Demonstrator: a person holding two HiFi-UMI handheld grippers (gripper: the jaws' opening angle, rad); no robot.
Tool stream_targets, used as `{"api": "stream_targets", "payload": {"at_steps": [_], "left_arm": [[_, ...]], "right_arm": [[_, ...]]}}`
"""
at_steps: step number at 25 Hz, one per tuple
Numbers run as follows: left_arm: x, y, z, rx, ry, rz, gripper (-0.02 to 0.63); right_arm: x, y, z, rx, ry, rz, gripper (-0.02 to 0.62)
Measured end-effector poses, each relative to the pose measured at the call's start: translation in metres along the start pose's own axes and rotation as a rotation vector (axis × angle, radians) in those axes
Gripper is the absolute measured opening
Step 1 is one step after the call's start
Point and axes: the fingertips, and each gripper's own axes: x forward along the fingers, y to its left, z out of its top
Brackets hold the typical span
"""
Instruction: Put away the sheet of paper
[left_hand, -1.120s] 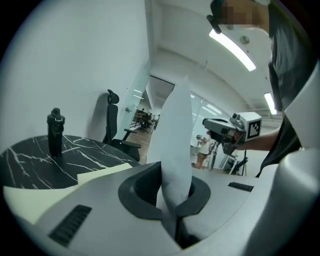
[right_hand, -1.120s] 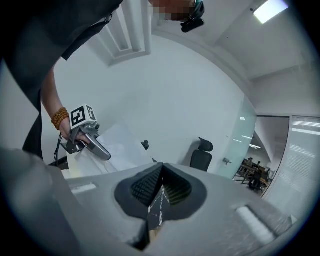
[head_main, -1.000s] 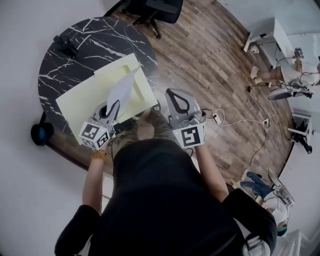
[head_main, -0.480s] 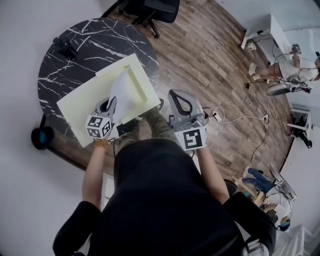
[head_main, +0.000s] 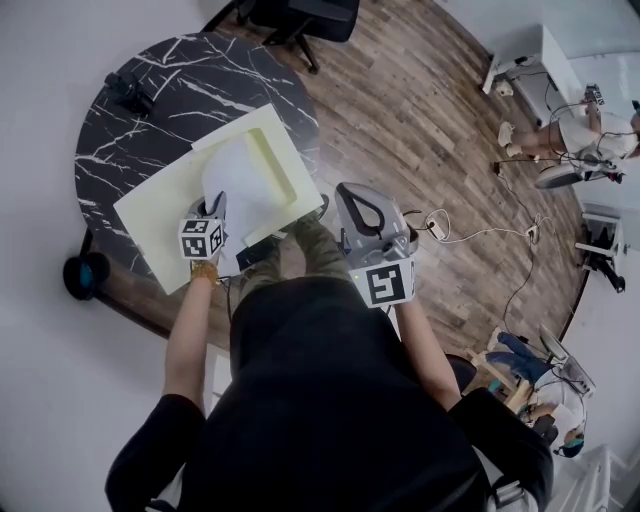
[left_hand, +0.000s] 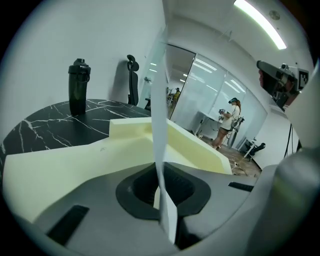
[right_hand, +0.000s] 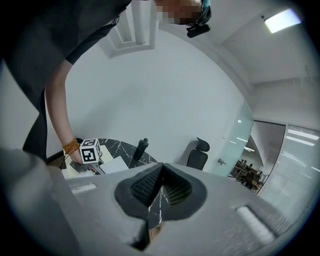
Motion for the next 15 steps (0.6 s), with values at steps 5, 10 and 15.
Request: {"api": "stream_targets", "payload": {"at_steps": [5,10,15], "left_arm": [[0.000,0.009,-0.013,0.040,0.055,0.040,0.127],[-0.023,0.020,-0.014,0.109,0.039,0.077,0.186],[-0.041,0.032,-0.019,0.183,0.056,0.104,0.212]], "right_arm": [[0.000,0.005,0.000,-0.006,0.003,0.017,-0.002],[0.006,0.014,0.005,0.002,-0.019,0.038,-0.002],[0.016,0.026,0.009,0.009,-0.025,0.066,-0.002]]}}
